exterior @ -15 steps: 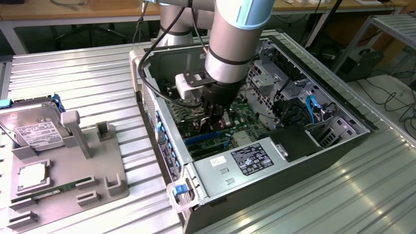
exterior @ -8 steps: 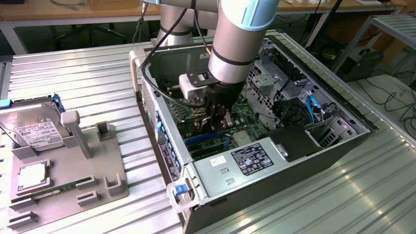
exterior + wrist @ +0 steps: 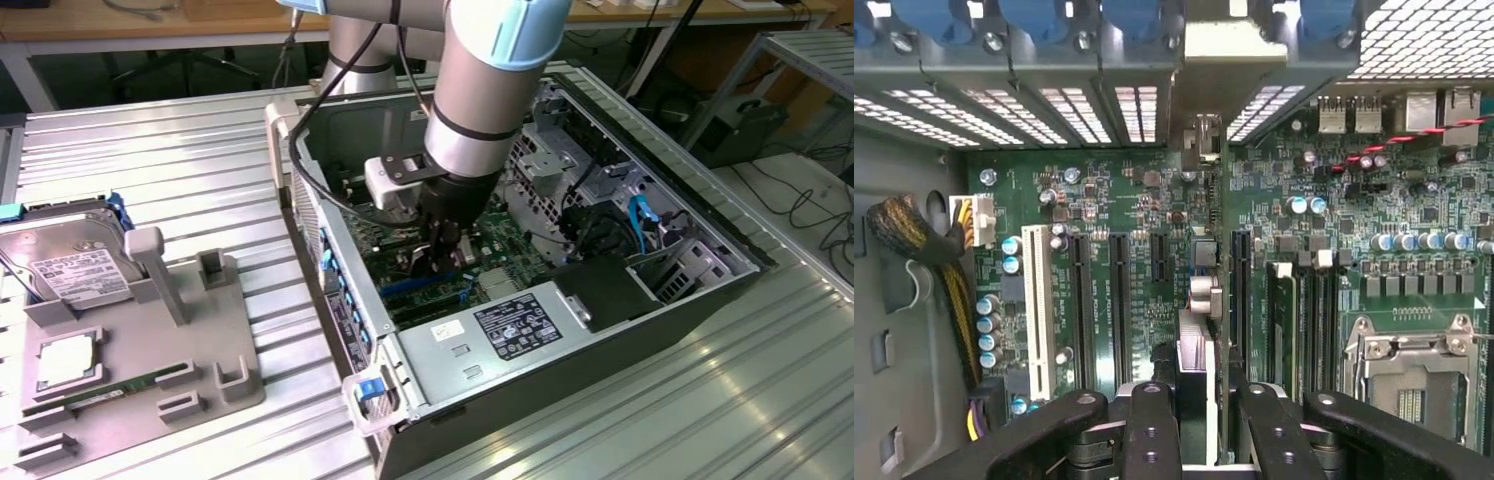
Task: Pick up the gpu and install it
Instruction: 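Insert the gpu into the slot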
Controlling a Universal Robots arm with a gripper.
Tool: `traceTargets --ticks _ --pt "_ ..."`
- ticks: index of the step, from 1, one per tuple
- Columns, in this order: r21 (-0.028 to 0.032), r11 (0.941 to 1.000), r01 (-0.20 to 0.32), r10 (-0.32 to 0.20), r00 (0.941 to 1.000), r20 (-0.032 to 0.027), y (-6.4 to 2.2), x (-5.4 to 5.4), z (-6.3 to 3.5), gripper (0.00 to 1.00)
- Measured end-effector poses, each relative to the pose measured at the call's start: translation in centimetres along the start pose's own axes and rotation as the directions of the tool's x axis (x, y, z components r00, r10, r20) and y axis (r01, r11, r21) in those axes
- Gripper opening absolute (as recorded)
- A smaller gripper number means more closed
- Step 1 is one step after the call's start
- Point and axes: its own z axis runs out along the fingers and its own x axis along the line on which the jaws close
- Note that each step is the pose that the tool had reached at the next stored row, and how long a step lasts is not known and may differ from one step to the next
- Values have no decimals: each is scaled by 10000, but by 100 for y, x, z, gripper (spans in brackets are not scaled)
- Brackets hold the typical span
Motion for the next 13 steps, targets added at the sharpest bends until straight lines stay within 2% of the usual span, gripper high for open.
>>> traceTargets --ticks 4,6,7,8,13 --pt "-1 10000 1 -1 10000 -10 27 0 26 28" --pt "0 10000 -2 2 9999 -138 28 -9 42 28" --pt "2 10000 -2 2 9998 -183 28 -13 49 28" --pt "1 10000 -1 1 9998 -201 28 -18 51 28" --pt "2 10000 -2 2 9998 -203 28 -34 53 28"
